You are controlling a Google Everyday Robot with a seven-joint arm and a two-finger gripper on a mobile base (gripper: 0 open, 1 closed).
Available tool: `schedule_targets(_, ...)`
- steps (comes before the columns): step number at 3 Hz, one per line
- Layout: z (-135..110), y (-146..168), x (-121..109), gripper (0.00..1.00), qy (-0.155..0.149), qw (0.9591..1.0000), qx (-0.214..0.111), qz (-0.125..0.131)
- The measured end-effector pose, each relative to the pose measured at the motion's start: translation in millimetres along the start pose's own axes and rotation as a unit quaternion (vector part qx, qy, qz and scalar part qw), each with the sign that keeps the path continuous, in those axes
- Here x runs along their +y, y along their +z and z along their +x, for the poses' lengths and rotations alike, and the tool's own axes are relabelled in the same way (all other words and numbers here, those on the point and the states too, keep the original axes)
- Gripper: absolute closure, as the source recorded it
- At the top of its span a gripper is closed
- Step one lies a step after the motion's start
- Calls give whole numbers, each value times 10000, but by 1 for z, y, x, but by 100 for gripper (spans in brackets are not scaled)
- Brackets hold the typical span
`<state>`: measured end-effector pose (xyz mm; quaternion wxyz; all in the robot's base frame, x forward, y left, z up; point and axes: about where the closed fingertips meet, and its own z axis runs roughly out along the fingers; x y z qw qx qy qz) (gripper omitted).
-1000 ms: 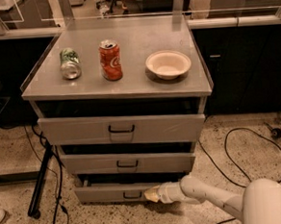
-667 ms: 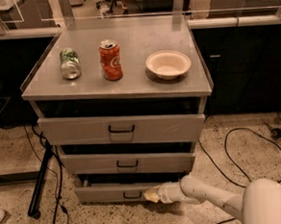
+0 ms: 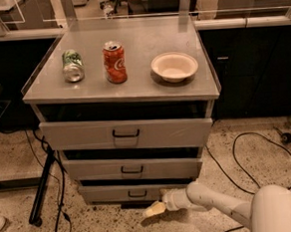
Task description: Close bottom drawer
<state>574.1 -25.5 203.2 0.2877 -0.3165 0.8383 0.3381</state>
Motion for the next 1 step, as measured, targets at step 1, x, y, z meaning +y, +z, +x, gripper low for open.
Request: schedule_targets(1,0,0,0,0,0,10000,0,0)
